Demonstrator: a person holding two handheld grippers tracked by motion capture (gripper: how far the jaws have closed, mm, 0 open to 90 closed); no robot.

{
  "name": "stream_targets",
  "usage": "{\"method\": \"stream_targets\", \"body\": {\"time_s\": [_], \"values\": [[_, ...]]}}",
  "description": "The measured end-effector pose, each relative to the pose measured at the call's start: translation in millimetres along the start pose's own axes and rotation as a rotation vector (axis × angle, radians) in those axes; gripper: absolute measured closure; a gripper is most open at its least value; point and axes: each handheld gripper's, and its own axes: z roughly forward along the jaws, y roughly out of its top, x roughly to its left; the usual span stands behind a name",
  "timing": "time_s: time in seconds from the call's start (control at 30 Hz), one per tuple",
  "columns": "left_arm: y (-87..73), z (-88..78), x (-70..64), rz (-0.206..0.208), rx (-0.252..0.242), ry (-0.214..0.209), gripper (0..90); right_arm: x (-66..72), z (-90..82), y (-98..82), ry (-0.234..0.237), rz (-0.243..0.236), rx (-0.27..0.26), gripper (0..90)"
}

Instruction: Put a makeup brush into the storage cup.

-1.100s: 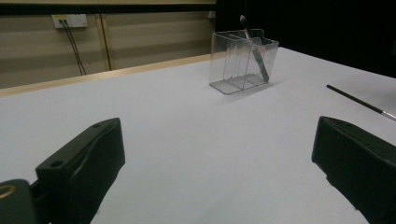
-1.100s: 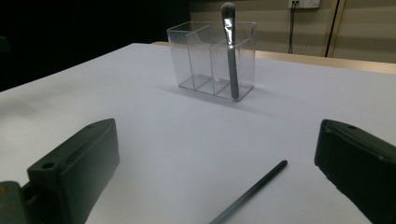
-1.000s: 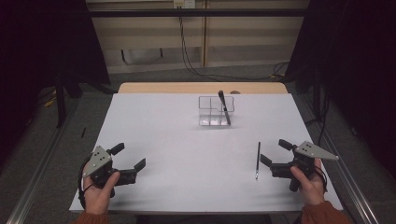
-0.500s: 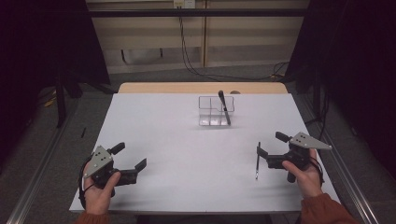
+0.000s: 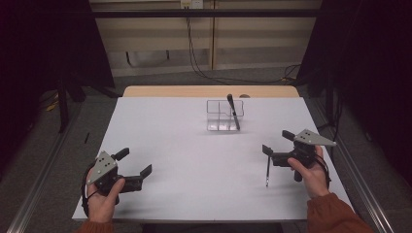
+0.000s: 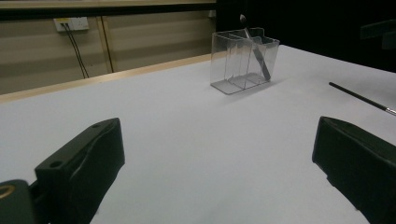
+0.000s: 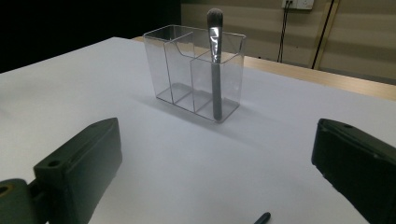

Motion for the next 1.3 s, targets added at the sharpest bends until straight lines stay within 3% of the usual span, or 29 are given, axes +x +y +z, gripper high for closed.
{"method": "stream_targets", "body": {"time_s": [0.23, 0.3, 0.4, 0.53, 0.67, 0.73, 0.8, 0.97, 1.3], "values": [[0.4, -0.8, 0.8, -0.001, -0.005, 0.001, 2.4, 2.3, 4.7, 3.1, 0.001, 0.005, 0.049, 1.9], [0.3, -0.8, 1.5, -0.007, -0.007, 0.002, 2.4, 3.2, 4.6, 4.7, -0.003, 0.02, 0.097, 2.5], [-0.1, 0.2, 1.2, -0.007, 0.001, 0.004, 2.4, 3.8, 4.5, 6.3, -0.011, 0.0, 0.144, 2.6], [0.1, 0.4, 0.6, -0.003, 0.001, 0.0, 2.4, 0.9, 6.8, 9.0, 0.02, 0.01, 0.227, 2.8], [0.1, 0.2, 0.9, -0.005, -0.001, 0.0, 2.4, -1.4, 8.7, 9.4, 0.025, 0.011, 0.27, 3.9], [-0.1, 0.6, 1.2, -0.005, 0.002, 0.0, 2.4, -1.7, 10.0, 9.8, 0.049, 0.041, 0.343, 4.5], [-0.3, 1.9, 1.4, 0.001, 0.003, -0.004, 2.4, -1.6, 11.5, 10.4, 0.042, 0.034, 0.385, 4.5], [-0.1, 2.4, 0.3, 0.002, 0.005, -0.009, 2.4, -1.4, 12.4, 14.9, 0.024, 0.025, 0.415, 4.5], [-0.3, 2.7, 0.0, 0.01, 0.007, -0.014, 2.3, -3.9, 15.4, 21.9, 0.007, 0.019, 0.533, 6.2]]}}
